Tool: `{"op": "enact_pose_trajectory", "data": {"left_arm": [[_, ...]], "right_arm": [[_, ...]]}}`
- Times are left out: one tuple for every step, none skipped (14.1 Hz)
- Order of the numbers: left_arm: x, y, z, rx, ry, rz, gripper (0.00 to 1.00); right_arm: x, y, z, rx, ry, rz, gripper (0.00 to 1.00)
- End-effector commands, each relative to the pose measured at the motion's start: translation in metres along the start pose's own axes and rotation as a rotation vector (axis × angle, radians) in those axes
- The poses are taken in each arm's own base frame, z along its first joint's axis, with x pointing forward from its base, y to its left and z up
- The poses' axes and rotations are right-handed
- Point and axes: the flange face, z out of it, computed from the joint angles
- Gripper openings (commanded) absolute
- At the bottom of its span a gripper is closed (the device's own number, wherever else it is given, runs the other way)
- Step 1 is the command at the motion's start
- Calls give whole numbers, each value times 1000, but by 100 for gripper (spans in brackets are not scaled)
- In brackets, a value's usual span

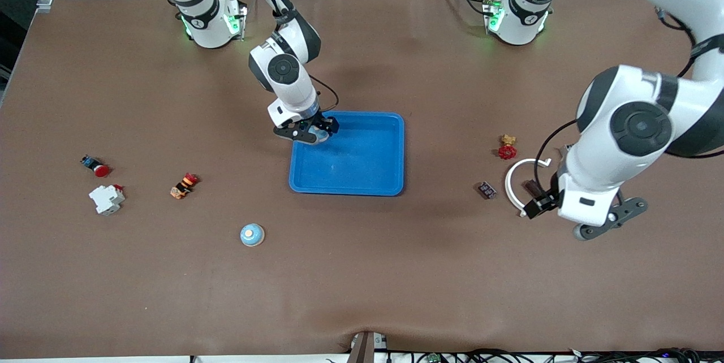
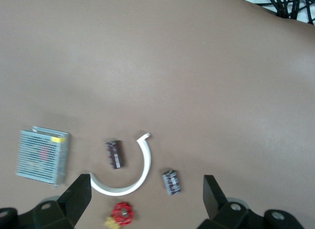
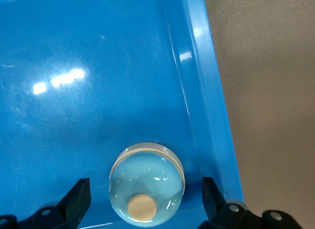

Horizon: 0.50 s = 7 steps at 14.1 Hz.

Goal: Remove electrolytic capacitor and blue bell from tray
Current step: 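Raise the open left gripper away while the right gripper lifts the bell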

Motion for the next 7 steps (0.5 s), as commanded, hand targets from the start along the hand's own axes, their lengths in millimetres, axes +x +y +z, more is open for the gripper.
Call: {"op": "enact_pose_trajectory", "data": {"left_arm": [[-9, -20, -38, 7, 3, 98, 100], [-11, -26, -49, 0, 4, 111, 100], [-8, -38, -58, -7, 1, 116, 100], [-10, -44, -68, -24, -10, 139, 100], [-15, -46, -81, -39, -7, 161, 100], [-17, -51, -93, -39, 8, 172, 100], [-21, -58, -104, -23, 14, 190, 100]], "right_arm": [[-2, -1, -2, -1, 20, 2, 90], [-2, -1, -2, -1, 20, 2, 69], [-2, -1, -1, -2, 19, 2, 42], [-1, -1, -2, -1, 20, 3, 15], [-1, -1, -2, -1, 20, 3, 0], [1, -2, -4, 3, 23, 6, 0], [7, 0, -6, 5, 24, 18, 0]]}}
